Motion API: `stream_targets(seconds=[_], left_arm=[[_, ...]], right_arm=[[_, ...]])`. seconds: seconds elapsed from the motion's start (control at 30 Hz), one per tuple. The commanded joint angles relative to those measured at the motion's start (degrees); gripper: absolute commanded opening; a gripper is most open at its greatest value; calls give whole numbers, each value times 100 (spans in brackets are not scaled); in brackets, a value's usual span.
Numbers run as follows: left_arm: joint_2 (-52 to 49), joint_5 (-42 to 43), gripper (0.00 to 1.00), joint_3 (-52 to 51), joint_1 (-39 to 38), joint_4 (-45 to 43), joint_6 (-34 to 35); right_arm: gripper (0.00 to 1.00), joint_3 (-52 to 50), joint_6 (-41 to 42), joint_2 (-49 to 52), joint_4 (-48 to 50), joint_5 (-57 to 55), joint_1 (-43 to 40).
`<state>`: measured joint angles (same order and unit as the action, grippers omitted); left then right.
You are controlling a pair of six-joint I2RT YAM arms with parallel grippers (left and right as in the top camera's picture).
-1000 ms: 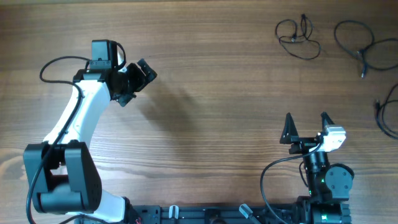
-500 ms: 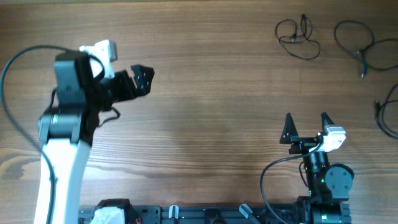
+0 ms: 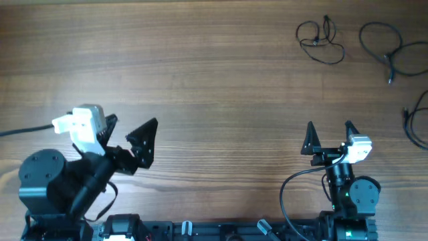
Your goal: Untangle cables
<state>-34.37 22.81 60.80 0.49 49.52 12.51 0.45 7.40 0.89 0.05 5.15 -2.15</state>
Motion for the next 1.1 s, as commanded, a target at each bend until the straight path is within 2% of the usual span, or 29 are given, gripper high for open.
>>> stream_targets(seconds=[0.0,0.03,0.2,0.37,0.87,1.07], left_arm=[[24,-177,100,-55,15,326,-15],[24,-435,100,-55,15,332,-11],[55,-420,100,-59,4,560,-13],[271,-887,100,-59,4,1108,-28],[3329,-1047,100,-59,4,1843,-315],[3412,-1049,100,-332,0,1790,-459]], right_arm=[[100,-15,-85,-68,31,92,37],[100,-15,-83,-68,31,92,37],[100,-15,-81,-68,31,92,37],[100,-15,-83,-68,31,92,37],[100,-15,-83,-68,31,92,37],[100,-15,-83,-68,31,92,37]])
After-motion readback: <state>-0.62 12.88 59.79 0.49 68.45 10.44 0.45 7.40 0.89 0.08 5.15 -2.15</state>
